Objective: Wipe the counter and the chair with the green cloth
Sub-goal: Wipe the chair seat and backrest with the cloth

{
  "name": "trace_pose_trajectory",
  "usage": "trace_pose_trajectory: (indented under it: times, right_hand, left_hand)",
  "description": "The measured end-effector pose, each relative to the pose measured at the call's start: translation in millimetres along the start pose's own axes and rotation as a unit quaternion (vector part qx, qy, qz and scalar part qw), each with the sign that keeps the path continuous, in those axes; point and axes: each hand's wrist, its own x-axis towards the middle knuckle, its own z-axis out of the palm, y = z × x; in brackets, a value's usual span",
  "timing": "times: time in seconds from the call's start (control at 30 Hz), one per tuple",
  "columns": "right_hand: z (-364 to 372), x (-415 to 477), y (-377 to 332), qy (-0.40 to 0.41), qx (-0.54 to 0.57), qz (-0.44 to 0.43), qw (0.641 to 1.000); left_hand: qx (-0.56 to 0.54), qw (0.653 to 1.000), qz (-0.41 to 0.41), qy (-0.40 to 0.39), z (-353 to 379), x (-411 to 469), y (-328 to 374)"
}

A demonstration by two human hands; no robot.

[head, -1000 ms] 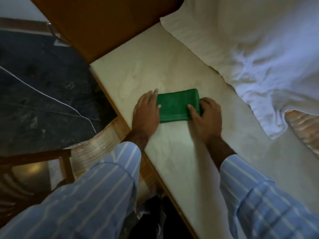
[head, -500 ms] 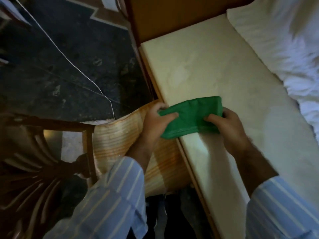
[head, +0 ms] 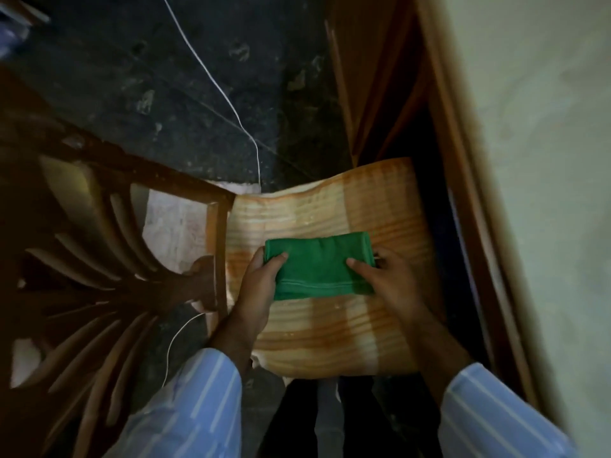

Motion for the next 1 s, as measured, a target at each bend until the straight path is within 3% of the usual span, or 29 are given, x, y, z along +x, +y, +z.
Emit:
trace_pose_trajectory:
  times: [0.23, 0.4, 0.47, 0.5, 0.53, 0.6, 0.67, 0.7, 0.8, 1.0]
  right_hand:
    - [38, 94, 24, 0.004, -0.016, -0.015, 1.0]
    - [53, 148, 9, 0.012, 0.07, -0.021, 0.997]
    - [53, 154, 11, 0.07, -0.017, -0.081, 0.994]
    - [49, 157, 17, 0.115, -0.122, -0.128, 0.978]
    - [43, 159, 26, 0.149, -0.241, -0.176, 0.943]
    - [30, 164, 44, 0.163, -0.415, -0.233, 0.864]
    - [19, 170, 62, 0.144, -0.501, -0.253, 0.815]
    - [17, 173, 70, 0.147, -0.522, -0.266, 0.797]
    - [18, 178, 88, 0.195, -0.538, -0.305, 0.761]
    - [22, 188, 98, 0.234, -0.534, -0.336, 0.74]
  left_hand:
    - [0.155, 0.979, 0.133, -0.001, -15, 101, -2]
    - [0.299, 0.925, 0.23, 0.055, -2, 158, 15]
    - [0.429, 0.851, 0.294, 0.075, -2, 169, 14]
    - [0.512, 0.785, 0.337, 0.09, -2, 170, 12]
    - [0.581, 0.712, 0.383, 0.093, -3, 170, 10]
    - [0.666, 0.594, 0.451, 0.014, -2, 170, 4]
    - [0.725, 0.52, 0.444, -0.082, 0, 176, -4]
    - [0.744, 0.503, 0.428, -0.1, 1, 182, -8]
    - [0.753, 0.5, 0.419, -0.084, 6, 196, -10]
    - [0.737, 0.492, 0.457, -0.074, 10, 203, -13]
